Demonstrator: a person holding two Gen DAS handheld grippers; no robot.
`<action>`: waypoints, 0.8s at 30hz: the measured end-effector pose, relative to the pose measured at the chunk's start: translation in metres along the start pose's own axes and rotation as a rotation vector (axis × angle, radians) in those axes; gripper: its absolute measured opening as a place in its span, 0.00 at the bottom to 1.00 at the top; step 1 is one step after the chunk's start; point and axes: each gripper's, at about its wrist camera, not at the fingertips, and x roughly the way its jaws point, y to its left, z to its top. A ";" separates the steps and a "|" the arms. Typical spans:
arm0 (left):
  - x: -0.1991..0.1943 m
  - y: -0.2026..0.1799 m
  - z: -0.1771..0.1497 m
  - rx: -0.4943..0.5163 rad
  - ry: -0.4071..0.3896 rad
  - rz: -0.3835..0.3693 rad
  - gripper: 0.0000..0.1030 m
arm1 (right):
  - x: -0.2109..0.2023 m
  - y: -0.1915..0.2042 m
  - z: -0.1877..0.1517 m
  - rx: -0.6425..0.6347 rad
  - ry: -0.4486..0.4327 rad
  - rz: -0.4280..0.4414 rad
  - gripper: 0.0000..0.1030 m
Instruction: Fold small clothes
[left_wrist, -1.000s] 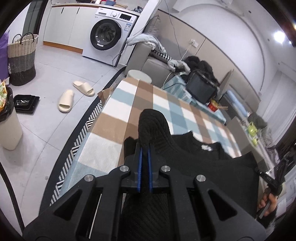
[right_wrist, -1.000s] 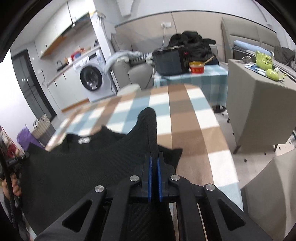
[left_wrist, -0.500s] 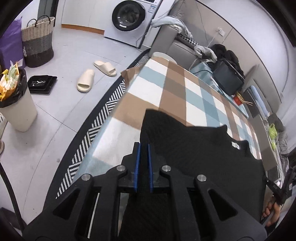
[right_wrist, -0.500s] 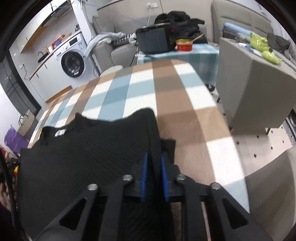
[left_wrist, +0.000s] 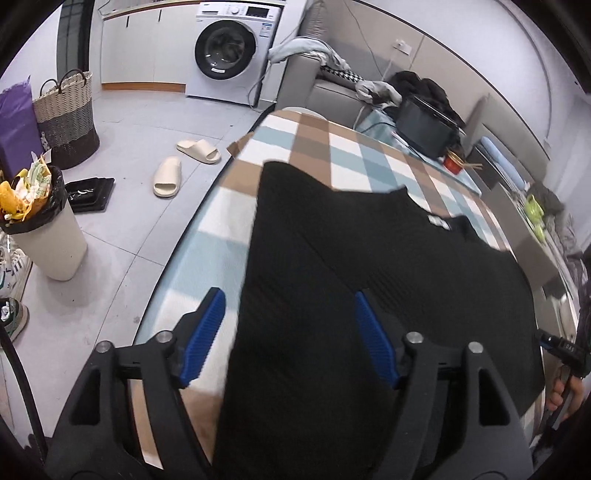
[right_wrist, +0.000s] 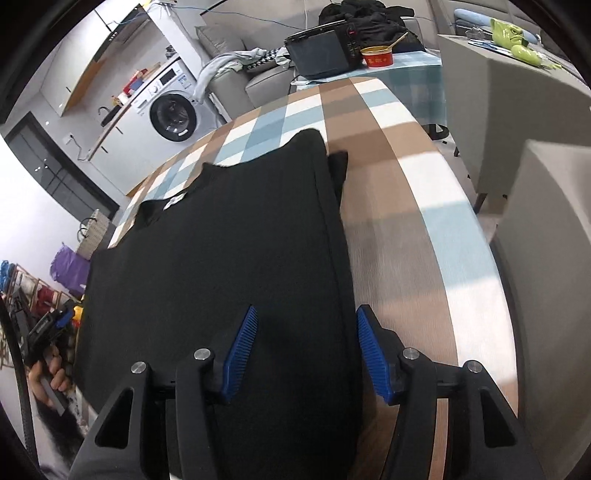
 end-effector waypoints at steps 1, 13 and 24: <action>-0.003 -0.002 -0.006 0.005 0.004 0.000 0.69 | -0.003 -0.001 -0.006 0.000 0.001 0.015 0.55; -0.040 -0.009 -0.070 0.005 0.051 -0.006 0.77 | -0.028 -0.018 -0.046 0.055 -0.037 0.077 0.55; -0.060 -0.002 -0.087 -0.009 0.045 0.014 0.77 | -0.049 0.006 -0.056 -0.027 -0.111 0.095 0.09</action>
